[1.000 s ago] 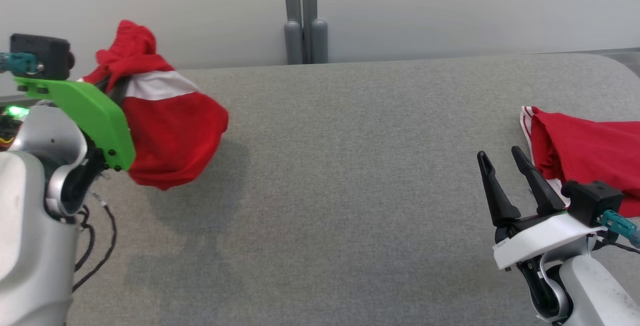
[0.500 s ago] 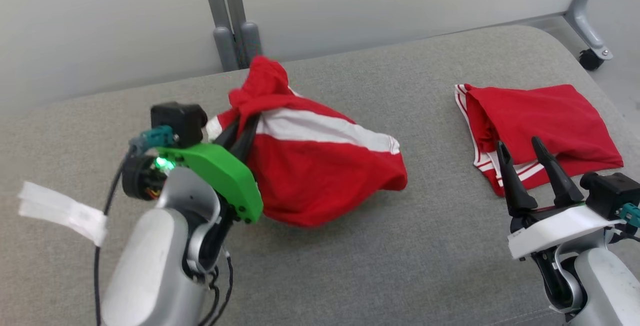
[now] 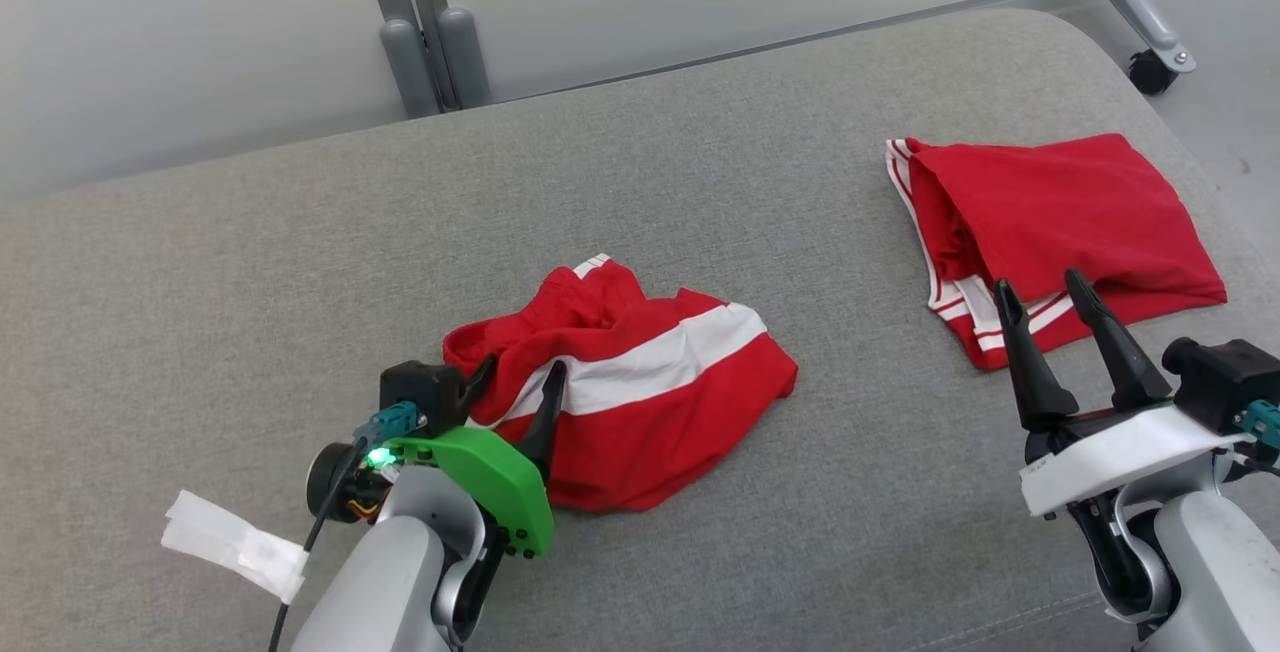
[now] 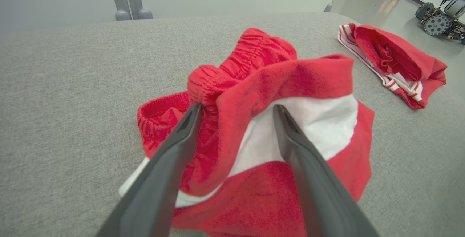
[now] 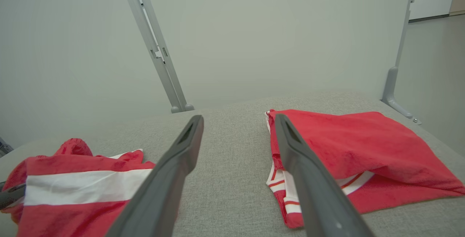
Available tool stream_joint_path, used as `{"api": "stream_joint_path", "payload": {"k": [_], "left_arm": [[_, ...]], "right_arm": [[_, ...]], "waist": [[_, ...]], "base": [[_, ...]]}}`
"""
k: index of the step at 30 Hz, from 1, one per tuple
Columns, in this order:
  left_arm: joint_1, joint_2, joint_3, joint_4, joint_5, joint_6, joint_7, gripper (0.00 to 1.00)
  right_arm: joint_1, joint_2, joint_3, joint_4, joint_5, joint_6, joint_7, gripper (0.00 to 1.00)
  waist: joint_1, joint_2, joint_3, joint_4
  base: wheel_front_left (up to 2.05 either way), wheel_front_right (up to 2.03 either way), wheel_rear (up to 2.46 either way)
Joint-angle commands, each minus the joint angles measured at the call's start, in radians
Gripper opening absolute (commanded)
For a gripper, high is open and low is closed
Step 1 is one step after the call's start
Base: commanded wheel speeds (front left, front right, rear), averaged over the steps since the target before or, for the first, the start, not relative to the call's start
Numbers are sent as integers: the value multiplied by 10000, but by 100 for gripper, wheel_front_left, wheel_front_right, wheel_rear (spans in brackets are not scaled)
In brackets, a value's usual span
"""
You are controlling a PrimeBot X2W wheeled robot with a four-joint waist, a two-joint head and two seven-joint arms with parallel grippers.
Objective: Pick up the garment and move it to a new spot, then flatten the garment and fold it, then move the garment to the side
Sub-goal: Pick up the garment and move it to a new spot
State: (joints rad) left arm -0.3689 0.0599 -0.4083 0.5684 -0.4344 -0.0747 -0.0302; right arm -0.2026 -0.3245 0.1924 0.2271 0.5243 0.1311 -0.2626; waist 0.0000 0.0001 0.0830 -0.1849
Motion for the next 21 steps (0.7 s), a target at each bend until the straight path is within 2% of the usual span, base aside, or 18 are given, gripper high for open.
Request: {"api": "stream_joint_path", "payload": {"k": [1, 7, 9, 12, 14, 21], "left_arm": [[-109, 90, 38, -20, 75, 34, -170, 100], [291, 527, 206, -1023, 76, 204, -402, 100], [630, 978, 471, -1937, 91, 433, -417, 100], [1207, 1411, 705, -2950, -6, 399, -666, 100], [1783, 1708, 1038, -3408, -116, 608, -933, 100], [3796, 1986, 1821, -4789, -34, 1215, -2124, 100]], "right_arm": [[156, 7, 15, 43, -45, -10, -24, 100], [398, 19, 15, 59, -74, -10, -24, 100], [444, 3, -5, 10, -93, -8, -24, 100], [539, 12, -11, -22, -91, -8, -24, 100], [593, 10, 14, -35, -93, -10, -24, 100], [876, 102, 205, 84, 56, -10, -24, 100]], "waist": [[0, -1, -267, 235], [0, -1, -718, 615], [0, -1, -827, 758], [0, -1, -907, 826], [0, -1, -944, 824], [0, -1, -1062, 781]], "base": [[0, 0, 0], [0, 0, 0], [0, 0, 0], [0, 0, 0], [0, 0, 0], [0, 0, 0]]}}
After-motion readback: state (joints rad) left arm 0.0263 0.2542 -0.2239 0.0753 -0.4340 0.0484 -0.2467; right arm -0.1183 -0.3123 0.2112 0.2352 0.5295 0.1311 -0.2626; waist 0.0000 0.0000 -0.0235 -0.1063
